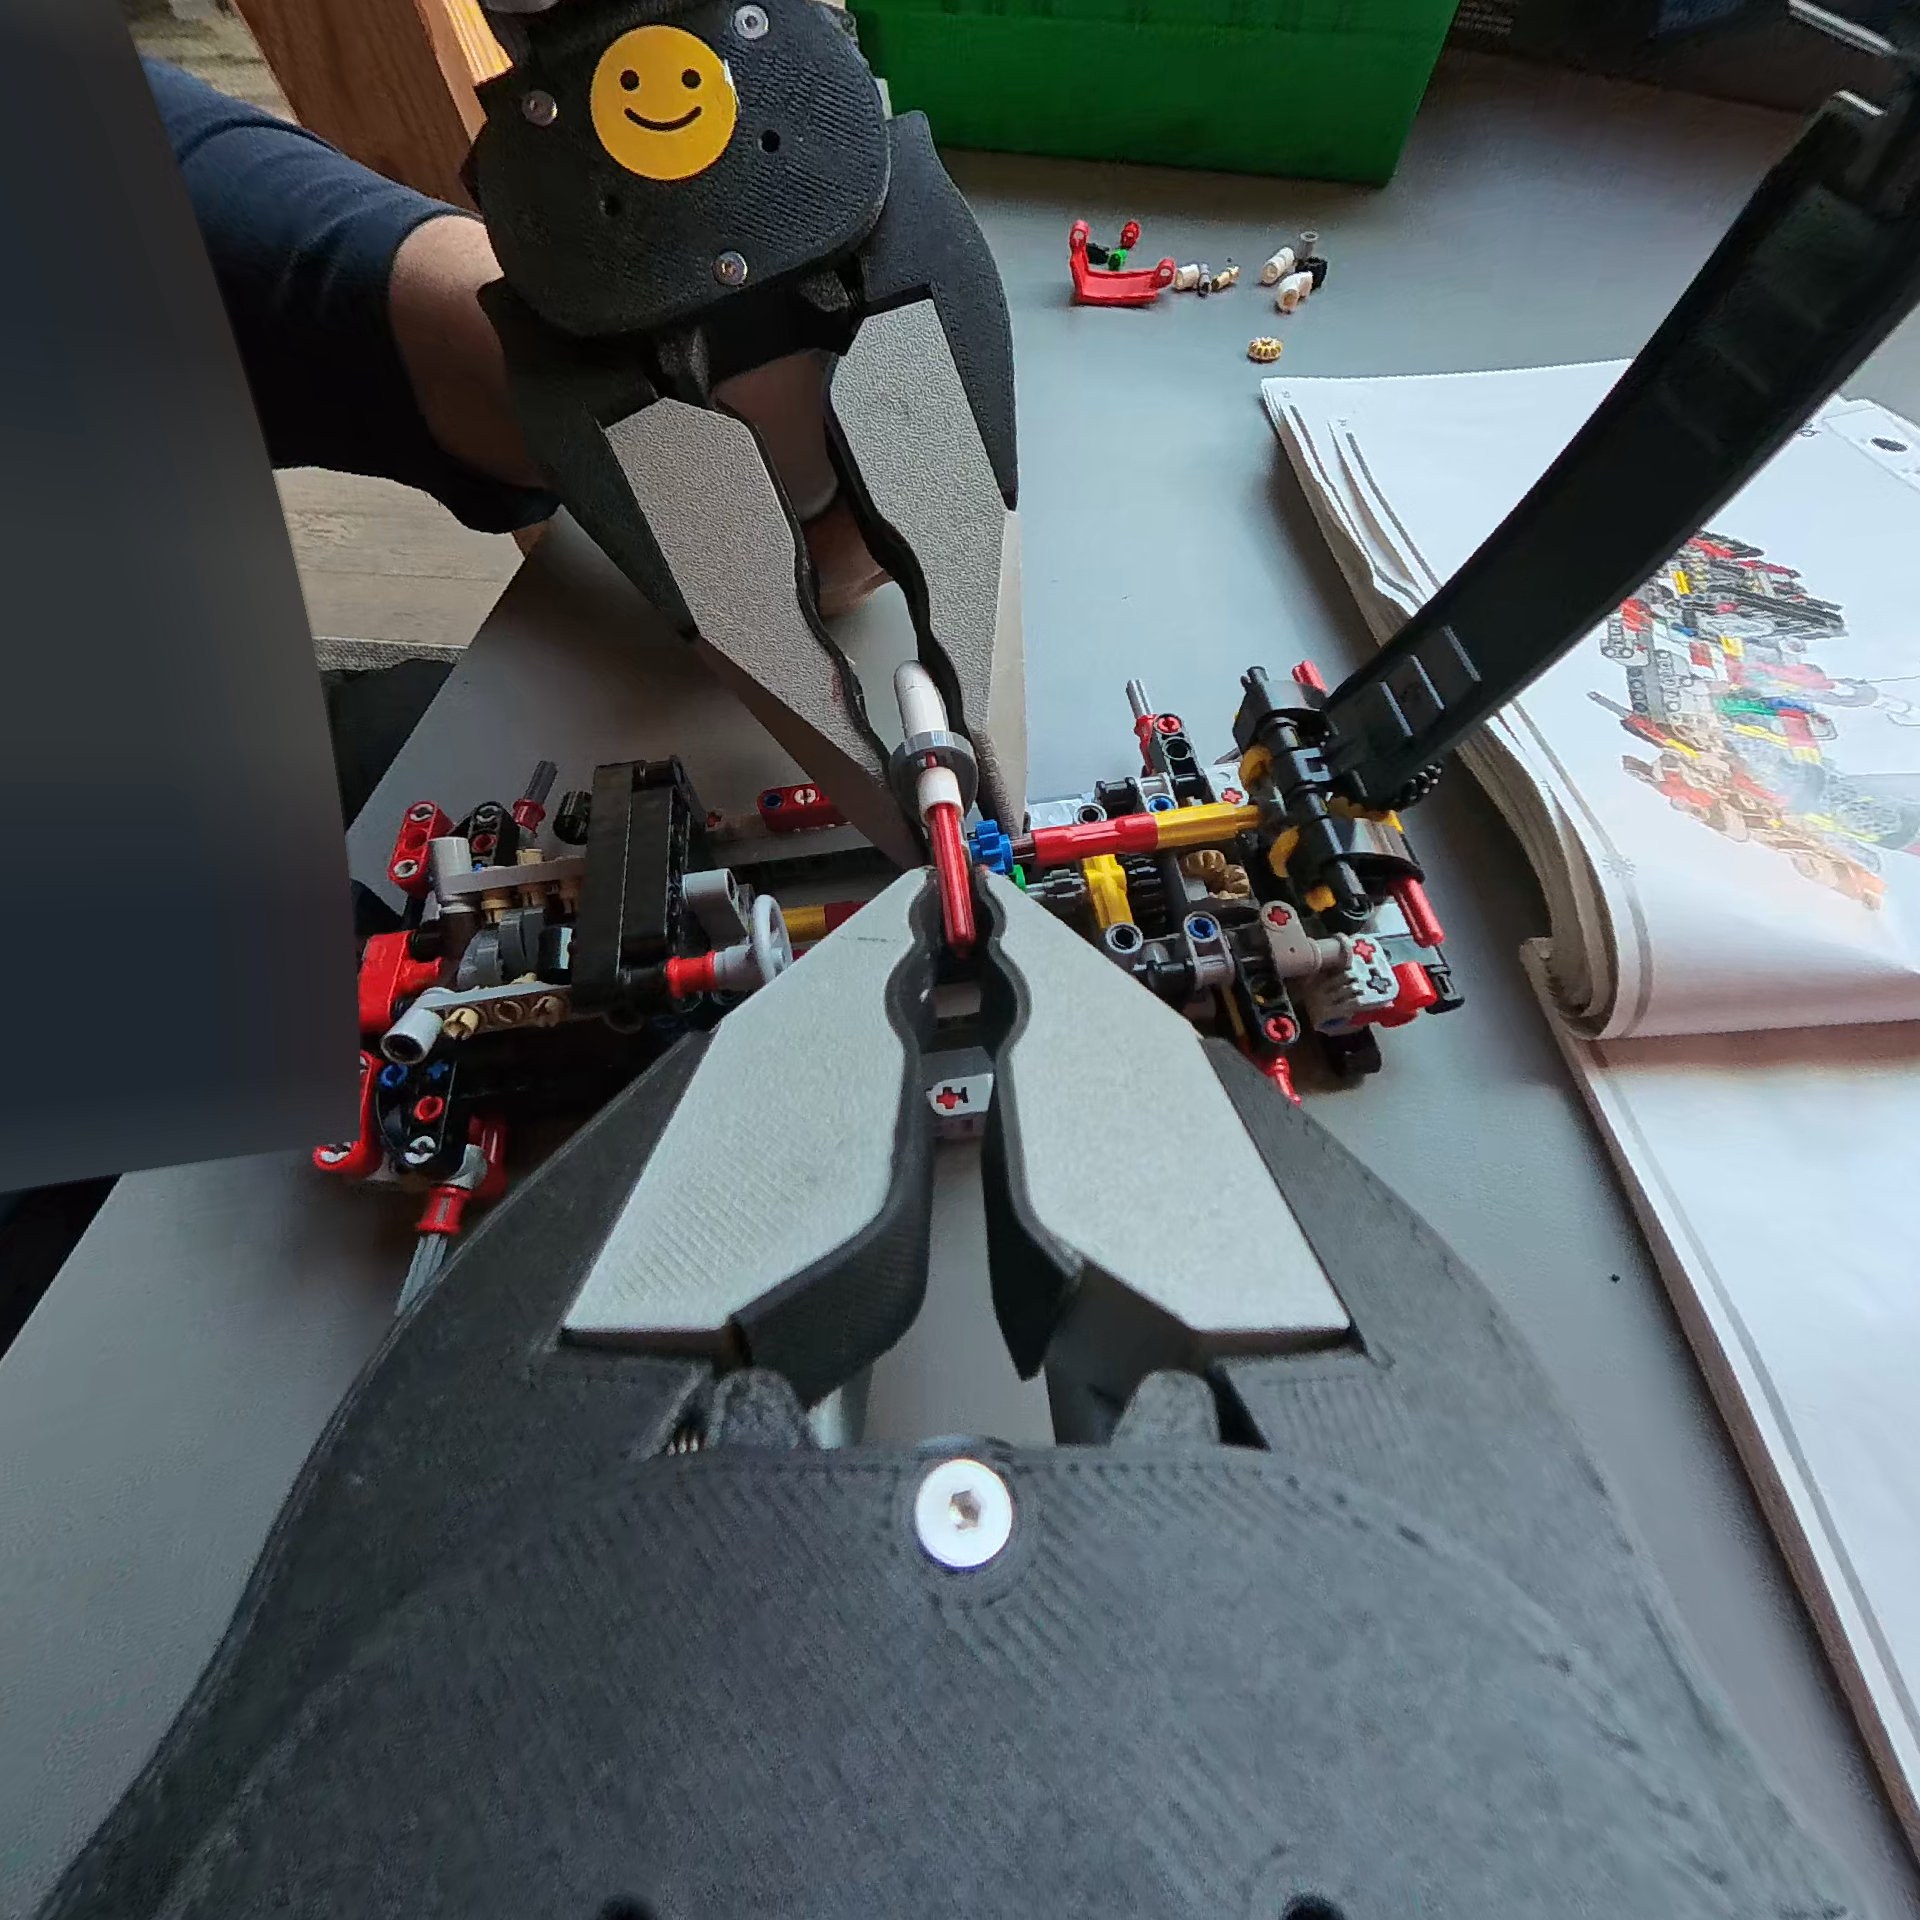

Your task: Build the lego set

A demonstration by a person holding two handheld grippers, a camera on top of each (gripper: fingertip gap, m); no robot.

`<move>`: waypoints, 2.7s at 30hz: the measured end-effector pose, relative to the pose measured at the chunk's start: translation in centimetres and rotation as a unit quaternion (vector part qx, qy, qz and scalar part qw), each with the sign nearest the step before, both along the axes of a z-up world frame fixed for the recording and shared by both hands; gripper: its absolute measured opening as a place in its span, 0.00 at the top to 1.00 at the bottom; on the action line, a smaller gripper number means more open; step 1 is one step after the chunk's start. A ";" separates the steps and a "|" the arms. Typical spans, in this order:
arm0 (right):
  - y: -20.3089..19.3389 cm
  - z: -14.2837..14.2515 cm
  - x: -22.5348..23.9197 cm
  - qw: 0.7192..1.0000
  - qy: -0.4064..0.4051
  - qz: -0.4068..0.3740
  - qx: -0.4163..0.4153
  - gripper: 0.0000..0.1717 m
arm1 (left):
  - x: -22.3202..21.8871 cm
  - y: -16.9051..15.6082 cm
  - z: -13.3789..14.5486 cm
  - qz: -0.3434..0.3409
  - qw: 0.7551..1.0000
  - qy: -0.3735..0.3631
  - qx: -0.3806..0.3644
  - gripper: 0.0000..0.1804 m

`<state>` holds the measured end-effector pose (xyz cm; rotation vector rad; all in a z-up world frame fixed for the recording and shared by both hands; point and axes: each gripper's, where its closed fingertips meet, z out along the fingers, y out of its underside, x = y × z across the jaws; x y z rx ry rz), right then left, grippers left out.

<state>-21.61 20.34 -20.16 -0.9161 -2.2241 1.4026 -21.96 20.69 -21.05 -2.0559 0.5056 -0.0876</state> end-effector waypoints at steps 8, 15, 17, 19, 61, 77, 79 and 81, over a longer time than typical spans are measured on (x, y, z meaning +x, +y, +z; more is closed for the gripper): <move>0.1 0.0 -0.1 1.000 -0.003 -0.002 -0.003 1.00 | -0.1 0.0 0.0 0.003 1.000 -0.002 0.000 0.94; 0.1 0.0 -0.1 1.000 0.000 -0.002 -0.002 1.00 | -0.1 0.0 0.0 0.003 1.000 -0.002 0.001 0.94; 0.0 0.0 -0.1 1.000 -0.001 -0.001 -0.004 1.00 | -0.1 0.0 0.0 0.004 1.000 -0.002 0.001 0.94; -0.1 0.1 0.1 0.999 -0.017 0.015 -0.023 1.00 | 0.2 0.0 0.0 -0.004 1.000 -0.004 0.001 0.94; -0.4 0.2 0.5 0.998 -0.027 0.035 -0.038 0.99 | 1.0 0.0 1.5 -0.049 0.995 -0.082 0.019 0.93; -0.5 0.2 0.6 0.998 -0.024 0.041 -0.035 0.99 | 0.3 -1.1 0.9 -0.033 0.998 -0.026 -0.037 0.97; -0.5 0.2 0.6 0.998 -0.027 0.042 -0.037 0.99 | 0.3 -1.1 0.9 -0.035 0.998 -0.030 -0.032 0.97; -0.5 0.2 0.5 0.998 -0.025 0.040 -0.036 0.99 | 0.2 -1.1 0.8 -0.028 0.999 -0.038 -0.026 0.97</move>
